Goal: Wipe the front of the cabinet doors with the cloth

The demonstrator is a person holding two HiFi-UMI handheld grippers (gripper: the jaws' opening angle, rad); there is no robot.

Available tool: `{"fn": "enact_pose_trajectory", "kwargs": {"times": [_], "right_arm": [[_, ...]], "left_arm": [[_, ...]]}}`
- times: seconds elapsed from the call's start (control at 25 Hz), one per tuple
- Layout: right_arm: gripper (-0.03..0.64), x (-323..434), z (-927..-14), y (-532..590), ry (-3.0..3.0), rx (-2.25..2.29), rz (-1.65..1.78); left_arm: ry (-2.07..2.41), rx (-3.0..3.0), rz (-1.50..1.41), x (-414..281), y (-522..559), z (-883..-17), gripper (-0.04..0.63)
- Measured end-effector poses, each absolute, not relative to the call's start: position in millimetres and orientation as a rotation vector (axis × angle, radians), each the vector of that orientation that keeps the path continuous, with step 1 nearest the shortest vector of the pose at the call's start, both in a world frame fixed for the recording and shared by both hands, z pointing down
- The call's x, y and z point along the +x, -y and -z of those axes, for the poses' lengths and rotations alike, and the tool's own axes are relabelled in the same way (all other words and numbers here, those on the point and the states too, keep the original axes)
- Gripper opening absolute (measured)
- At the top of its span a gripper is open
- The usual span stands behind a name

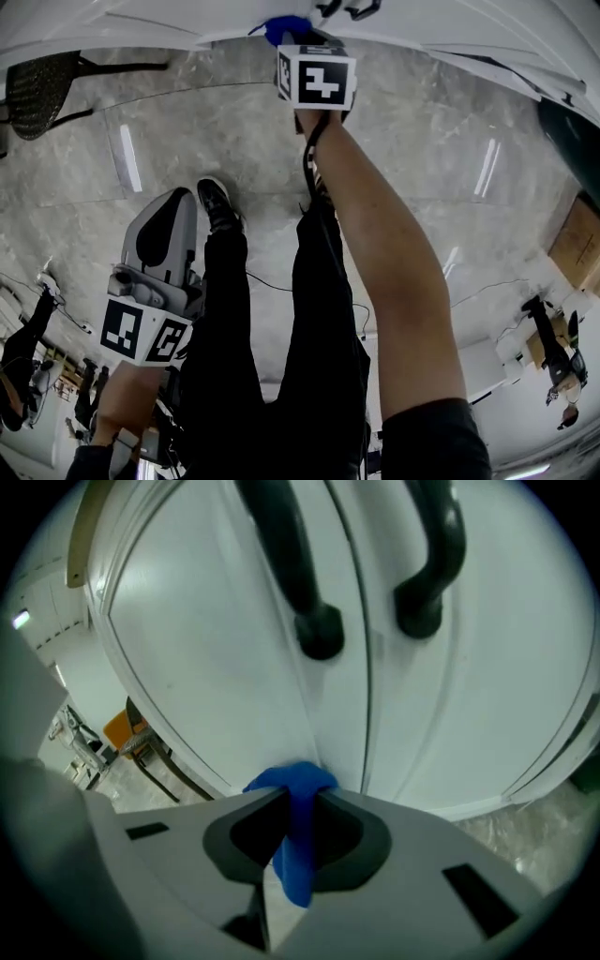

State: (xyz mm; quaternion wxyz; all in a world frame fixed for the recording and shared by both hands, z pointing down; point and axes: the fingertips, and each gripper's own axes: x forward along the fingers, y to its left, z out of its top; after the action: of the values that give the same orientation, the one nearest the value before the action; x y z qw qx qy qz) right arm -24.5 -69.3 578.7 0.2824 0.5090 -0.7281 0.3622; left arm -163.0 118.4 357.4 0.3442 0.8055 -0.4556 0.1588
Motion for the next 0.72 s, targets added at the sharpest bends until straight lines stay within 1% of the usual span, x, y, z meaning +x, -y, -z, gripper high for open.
{"fn": "enact_pose_trajectory", "kwargs": {"times": [0.16,0.28,0.48,0.72], "right_arm": [[0.057,-1.6,-576.5,55.7,1.912,1.383,-0.939],[0.057,-12.2,-576.6,41.6,1.898,1.372,-0.985],[0.057,-83.0,-572.7,37.2,1.979,1.275,-0.988],[0.058,-192.8,-573.9,53.9,2.106,1.200,-0.993]], "left_arm": [[1.150,2.107,-0.409,-142.0,-119.0,-350.4,-0.002],[1.139,2.115,-0.395,-142.8,-117.8,-341.7,-0.002],[1.147,2.110,-0.377,-168.5,-119.9,-337.1,-0.002],[1.207,2.068,-0.393,-237.2,-132.2,-338.8,-0.002]]}}
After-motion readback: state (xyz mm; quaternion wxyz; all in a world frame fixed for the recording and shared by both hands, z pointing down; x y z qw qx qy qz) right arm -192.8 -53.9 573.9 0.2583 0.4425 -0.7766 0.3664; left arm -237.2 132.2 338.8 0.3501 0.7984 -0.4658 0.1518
